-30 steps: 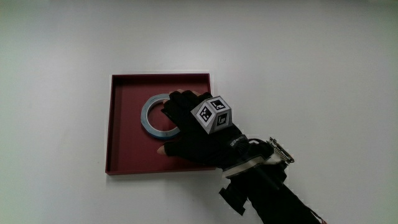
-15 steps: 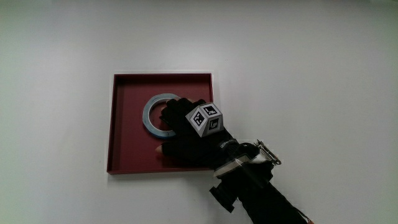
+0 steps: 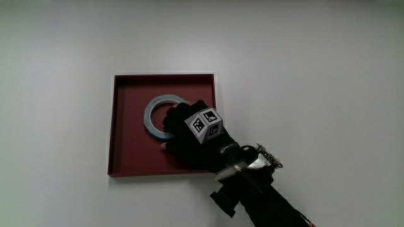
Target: Pick blue tape
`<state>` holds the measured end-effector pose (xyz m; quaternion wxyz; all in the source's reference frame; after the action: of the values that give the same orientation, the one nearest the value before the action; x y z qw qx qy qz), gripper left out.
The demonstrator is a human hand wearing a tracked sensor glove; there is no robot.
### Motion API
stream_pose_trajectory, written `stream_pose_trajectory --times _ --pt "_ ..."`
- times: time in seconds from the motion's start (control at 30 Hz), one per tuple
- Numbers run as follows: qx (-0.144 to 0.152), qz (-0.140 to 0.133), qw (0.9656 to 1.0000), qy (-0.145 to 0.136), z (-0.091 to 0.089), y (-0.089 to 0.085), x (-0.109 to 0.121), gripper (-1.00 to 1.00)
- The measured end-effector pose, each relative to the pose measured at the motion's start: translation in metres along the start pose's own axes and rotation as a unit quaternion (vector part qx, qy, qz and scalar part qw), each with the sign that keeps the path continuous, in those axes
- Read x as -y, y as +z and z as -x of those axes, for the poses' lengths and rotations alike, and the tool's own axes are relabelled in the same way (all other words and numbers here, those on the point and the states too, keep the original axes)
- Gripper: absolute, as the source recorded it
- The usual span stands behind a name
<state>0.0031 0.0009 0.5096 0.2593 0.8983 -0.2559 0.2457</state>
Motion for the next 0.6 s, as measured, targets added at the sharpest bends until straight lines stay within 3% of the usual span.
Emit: stream_pose_trajectory --times 0.07,0.1,0.23,0.6 --pt "-0.003 0.0 1.0 0.002 0.0005 -0.0002 -0.0005 0.83" --pt "0.015 -0.005 0.9999 -0.001 0.0036 0.0021 0.0003 0.86" --pt "0.008 -0.02 0.9997 0.009 0.0042 0.0005 0.002 1.0" --pt "0.007 -0.028 0.9993 0.025 0.0028 -0.0037 0.0031 1.0"
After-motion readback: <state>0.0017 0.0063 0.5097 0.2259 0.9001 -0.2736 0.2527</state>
